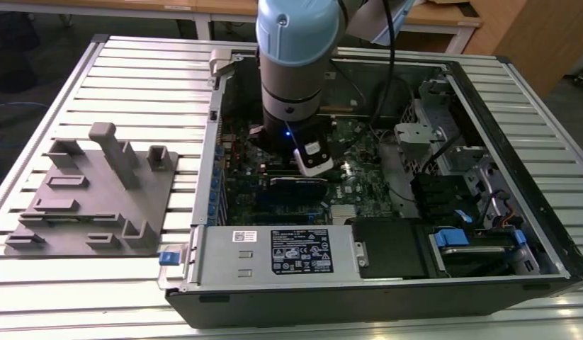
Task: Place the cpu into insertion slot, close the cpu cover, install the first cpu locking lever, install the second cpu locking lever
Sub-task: 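Install the second cpu locking lever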
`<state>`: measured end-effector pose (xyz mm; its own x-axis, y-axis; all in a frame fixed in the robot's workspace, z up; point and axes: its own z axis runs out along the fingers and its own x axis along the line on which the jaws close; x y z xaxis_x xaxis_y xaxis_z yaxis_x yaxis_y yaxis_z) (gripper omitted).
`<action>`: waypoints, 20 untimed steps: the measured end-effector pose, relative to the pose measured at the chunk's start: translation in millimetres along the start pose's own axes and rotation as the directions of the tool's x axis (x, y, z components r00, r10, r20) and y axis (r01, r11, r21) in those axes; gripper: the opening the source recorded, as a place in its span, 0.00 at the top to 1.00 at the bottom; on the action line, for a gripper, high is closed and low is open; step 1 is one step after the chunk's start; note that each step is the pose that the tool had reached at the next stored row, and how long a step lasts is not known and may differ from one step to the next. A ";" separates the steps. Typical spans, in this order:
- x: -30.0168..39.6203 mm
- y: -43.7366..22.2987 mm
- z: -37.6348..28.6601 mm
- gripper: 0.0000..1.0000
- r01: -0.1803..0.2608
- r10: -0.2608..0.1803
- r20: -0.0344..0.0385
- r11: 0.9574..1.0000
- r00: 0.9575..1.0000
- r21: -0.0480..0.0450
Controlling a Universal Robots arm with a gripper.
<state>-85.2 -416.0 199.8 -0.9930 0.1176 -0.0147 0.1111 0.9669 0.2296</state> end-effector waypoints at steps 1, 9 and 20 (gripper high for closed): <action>-0.5 -1.0 -0.2 0.89 0.000 0.000 0.000 1.000 1.000 -0.002; -2.3 -6.9 -1.3 0.89 -0.003 0.002 -0.007 0.998 1.000 -0.057; -1.8 -9.8 5.6 0.89 -0.005 0.004 -0.012 0.995 1.000 -0.100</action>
<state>-84.3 -424.4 192.1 -0.9929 0.1185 -0.0023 0.1113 0.9389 0.3256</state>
